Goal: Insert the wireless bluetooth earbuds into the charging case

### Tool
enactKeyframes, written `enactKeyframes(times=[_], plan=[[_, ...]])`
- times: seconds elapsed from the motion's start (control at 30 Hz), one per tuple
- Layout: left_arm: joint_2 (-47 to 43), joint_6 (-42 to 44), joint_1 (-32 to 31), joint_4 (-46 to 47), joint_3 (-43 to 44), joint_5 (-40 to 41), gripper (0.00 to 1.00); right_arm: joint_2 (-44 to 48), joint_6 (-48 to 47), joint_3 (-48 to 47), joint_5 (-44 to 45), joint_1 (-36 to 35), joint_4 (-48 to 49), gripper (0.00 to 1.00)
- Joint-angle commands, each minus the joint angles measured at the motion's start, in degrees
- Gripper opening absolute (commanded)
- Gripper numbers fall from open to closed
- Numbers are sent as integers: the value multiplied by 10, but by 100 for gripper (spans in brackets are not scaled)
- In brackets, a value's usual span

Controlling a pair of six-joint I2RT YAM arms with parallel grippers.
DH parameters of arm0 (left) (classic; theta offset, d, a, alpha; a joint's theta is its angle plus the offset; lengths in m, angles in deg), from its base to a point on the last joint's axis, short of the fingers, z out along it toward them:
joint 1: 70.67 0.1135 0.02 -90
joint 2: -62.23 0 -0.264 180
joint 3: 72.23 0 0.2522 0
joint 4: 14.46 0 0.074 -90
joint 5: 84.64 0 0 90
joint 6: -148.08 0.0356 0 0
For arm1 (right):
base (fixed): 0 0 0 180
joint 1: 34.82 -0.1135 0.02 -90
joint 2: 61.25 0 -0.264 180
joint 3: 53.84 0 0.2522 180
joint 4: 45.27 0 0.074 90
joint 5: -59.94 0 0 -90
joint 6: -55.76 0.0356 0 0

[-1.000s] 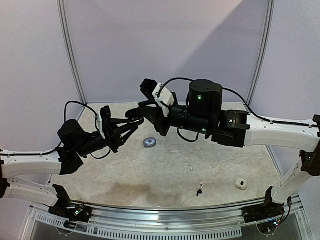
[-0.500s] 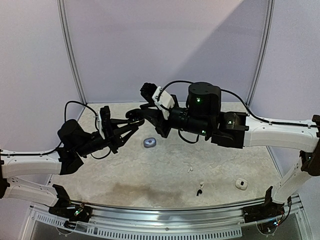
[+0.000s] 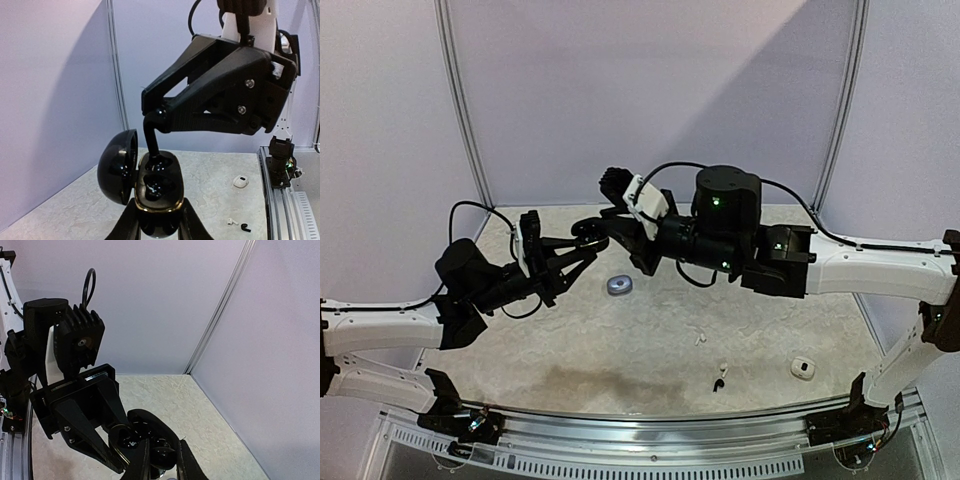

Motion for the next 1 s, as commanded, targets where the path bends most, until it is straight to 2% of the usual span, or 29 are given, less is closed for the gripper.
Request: enactKeyframes(times=[0.0,0.43,0.67,0.83,0.97], plan=[[-2,-9,-4,20,-1,-7,0,-17,-16,0,22,5,-13,0],[-3,-3,-4,25,-3,-3,0,-34,-36,-18,35,4,-36,0],[-3,0,-4,24,-4,-2,0,-40,-58,-25,74,1,-23,0],[-2,1,-4,25,-4,1,0,-42,-61,-29,64,0,-26,0],[-2,3,-4,26,-5,5,0,-45,-56,-33,60,0,-43,7]])
